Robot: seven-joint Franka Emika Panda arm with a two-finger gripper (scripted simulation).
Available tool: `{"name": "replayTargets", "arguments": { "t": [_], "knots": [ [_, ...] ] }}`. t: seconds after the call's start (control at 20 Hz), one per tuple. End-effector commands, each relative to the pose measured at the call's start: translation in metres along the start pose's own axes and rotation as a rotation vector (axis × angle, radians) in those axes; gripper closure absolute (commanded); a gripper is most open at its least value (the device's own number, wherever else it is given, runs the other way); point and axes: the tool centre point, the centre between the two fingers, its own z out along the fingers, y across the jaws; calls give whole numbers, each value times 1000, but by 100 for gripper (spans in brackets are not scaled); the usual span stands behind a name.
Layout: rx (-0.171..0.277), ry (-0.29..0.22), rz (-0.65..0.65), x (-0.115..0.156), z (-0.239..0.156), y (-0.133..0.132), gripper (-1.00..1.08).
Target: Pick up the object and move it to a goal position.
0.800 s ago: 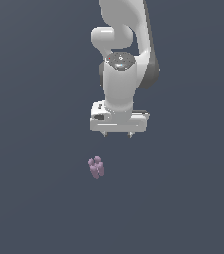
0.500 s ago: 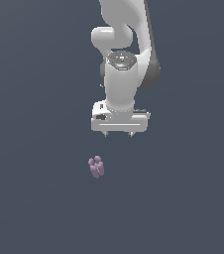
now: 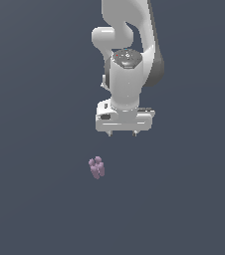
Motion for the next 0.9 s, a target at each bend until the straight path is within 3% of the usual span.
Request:
{"name": "replayTargets", "arguments": {
  "t": [0.0,0.45,0.85],
  "knots": [
    [-1,-1,-5,1,1,2,-92],
    [-5,-8,-86,20,7,18,-92],
    [-10,-21,-229,51,20,50,-92]
  ]
}}
